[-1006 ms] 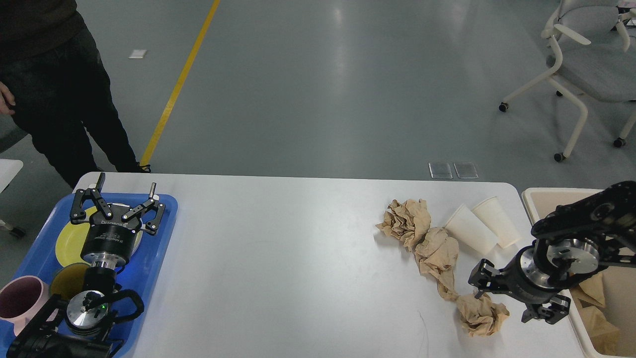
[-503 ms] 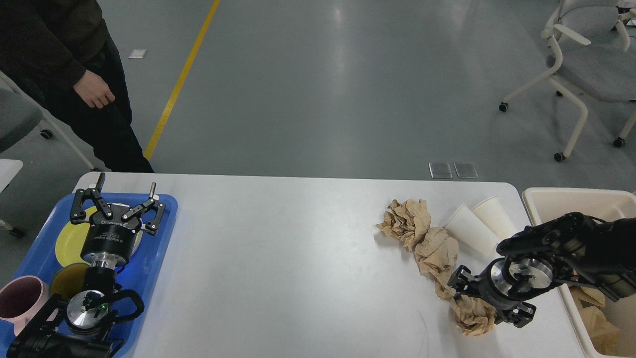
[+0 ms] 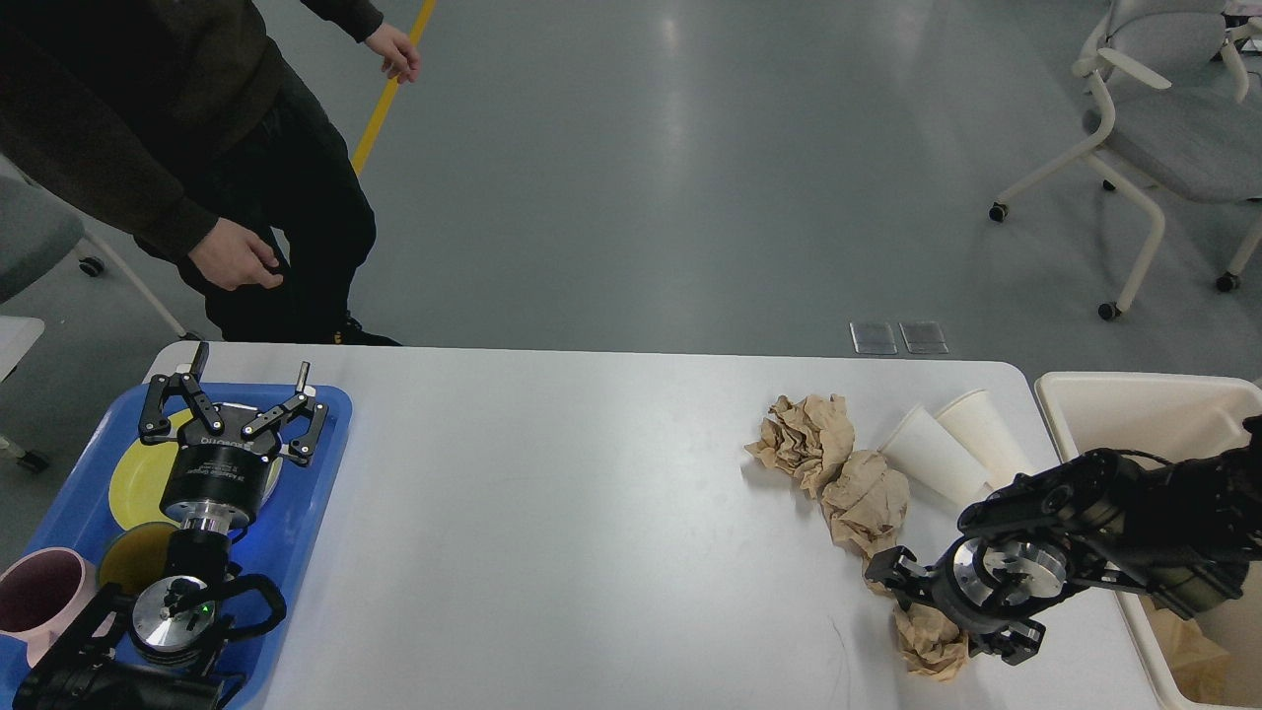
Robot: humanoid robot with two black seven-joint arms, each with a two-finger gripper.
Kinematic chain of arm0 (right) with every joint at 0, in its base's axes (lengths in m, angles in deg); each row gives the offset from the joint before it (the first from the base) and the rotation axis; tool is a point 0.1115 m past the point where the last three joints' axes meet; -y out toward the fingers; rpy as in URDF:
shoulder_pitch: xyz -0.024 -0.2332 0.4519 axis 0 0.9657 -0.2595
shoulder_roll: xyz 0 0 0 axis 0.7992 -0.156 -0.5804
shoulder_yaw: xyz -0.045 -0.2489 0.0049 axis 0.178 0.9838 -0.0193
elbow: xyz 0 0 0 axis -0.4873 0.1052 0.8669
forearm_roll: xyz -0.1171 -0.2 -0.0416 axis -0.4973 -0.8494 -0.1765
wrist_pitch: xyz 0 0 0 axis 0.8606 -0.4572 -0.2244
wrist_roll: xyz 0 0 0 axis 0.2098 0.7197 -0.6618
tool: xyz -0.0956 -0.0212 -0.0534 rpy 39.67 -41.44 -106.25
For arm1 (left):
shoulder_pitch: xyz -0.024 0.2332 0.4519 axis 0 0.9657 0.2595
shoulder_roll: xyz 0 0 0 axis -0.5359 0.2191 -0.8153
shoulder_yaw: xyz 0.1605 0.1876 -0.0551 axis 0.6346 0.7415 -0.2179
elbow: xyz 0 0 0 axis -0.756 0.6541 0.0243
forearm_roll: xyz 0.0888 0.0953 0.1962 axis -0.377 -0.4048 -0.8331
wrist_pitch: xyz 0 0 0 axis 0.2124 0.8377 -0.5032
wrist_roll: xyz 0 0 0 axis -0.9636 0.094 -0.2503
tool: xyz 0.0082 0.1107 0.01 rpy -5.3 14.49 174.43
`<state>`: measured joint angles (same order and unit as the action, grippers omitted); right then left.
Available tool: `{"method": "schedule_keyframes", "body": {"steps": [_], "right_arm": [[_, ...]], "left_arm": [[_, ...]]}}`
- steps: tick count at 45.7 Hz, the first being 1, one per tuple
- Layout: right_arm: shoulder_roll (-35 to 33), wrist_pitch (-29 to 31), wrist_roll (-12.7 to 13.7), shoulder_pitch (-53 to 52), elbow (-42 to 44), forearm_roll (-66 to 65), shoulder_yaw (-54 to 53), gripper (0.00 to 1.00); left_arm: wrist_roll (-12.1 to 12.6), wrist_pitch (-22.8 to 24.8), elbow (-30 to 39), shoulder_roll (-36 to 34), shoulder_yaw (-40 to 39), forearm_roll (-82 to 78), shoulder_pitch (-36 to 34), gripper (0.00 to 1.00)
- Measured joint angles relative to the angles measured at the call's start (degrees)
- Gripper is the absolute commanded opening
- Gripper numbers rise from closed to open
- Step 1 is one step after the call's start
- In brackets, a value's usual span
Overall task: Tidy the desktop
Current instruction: 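Lower the right gripper onto the crumpled brown paper nearest the robot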
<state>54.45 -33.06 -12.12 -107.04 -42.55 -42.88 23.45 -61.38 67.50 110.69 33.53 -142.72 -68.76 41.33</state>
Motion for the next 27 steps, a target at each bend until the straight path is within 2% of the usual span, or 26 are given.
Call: {"method": "schedule_keyframes", "body": {"steps": [7,9,27], "right_arm": [[0.33,0.1,0.04,-0.12,-0.21,-0.04,0.06,0.06],[0.41,-0.14,0.05,-0.1,-0.22,-0.01,0.04,0.0],[-0.11,0.31,0.43,0.23,-0.44,0.55,-0.09,0.0]], "left_arm": [[0.0,0.0,0.0,0.0,0.0,0.0,0.0,0.96],[0.0,0.0,0.0,0.0,0.0,0.0,0.0,0.96],[0.0,-0.01,0.0,0.0,0.0,0.0,0.0,0.96]]}}
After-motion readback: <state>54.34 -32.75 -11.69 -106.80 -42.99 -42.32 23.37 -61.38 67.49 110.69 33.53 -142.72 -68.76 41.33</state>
